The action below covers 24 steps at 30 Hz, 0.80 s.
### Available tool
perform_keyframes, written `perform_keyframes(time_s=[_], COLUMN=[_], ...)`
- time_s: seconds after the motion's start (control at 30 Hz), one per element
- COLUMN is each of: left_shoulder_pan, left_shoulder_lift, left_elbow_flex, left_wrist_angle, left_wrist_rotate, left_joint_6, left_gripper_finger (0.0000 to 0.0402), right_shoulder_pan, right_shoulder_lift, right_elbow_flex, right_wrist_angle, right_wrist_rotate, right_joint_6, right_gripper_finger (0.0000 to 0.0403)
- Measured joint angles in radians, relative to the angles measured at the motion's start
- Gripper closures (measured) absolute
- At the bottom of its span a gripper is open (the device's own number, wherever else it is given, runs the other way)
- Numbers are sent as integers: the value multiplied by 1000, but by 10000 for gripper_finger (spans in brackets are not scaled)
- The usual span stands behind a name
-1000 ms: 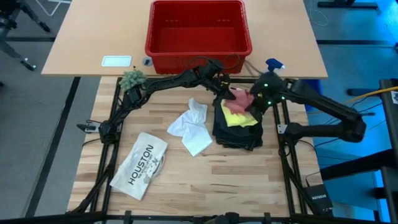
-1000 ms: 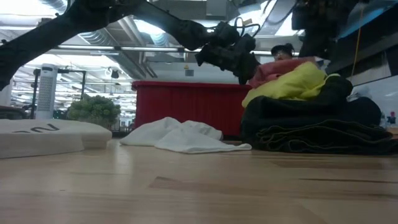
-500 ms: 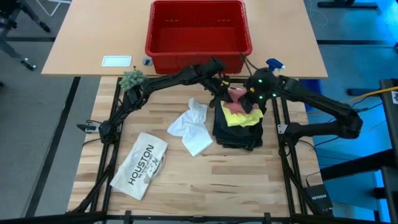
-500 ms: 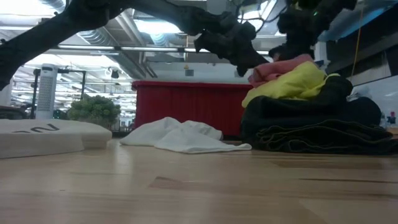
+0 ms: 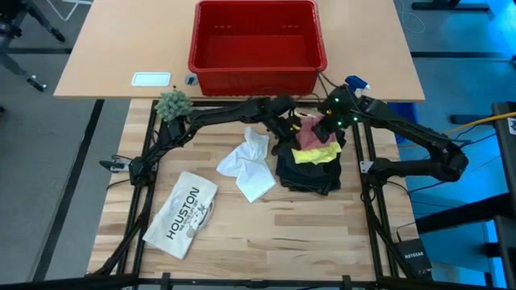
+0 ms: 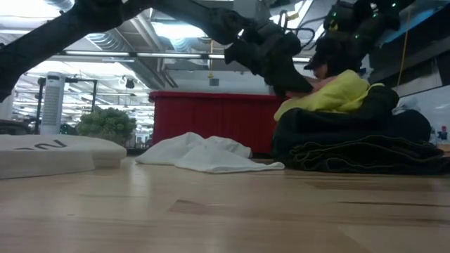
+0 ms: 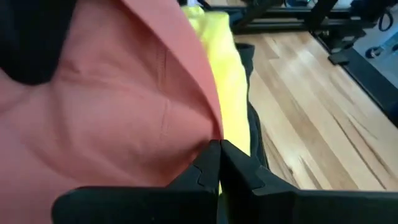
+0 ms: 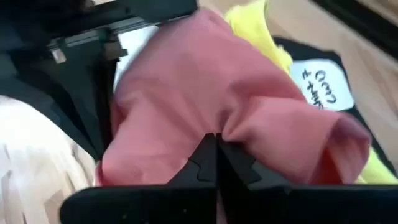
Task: Fold laundry
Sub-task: Stack the pink panty on the yellow shirt
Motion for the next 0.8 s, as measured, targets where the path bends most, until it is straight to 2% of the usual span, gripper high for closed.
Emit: perform_keyframes(time_s=[0.33, 0.5, 0.63, 0.8], left_shoulder_pan=[45, 64, 89, 114], left_shoulder_lift=[-50, -50, -5, 69], left_elbow_flex=[66, 96, 96, 94], left_wrist_angle=[15, 80, 165, 146], left_wrist_rotate=[27, 8, -18, -18], left_joint_6=[-32, -32, -86, -137], left_gripper_finger=[401, 401, 401, 401], right_shoulder_pan=[1, 1, 2, 2], right_shoulder_lift=[-123, -134, -132, -120], right_elbow_flex=[42, 42, 42, 39], right_wrist_angle=[-13, -114, -152, -160], right_wrist_rotate=[11, 11, 12, 17], right_joint_6=[27, 21, 2, -10], right_gripper_finger=[403, 403, 403, 403])
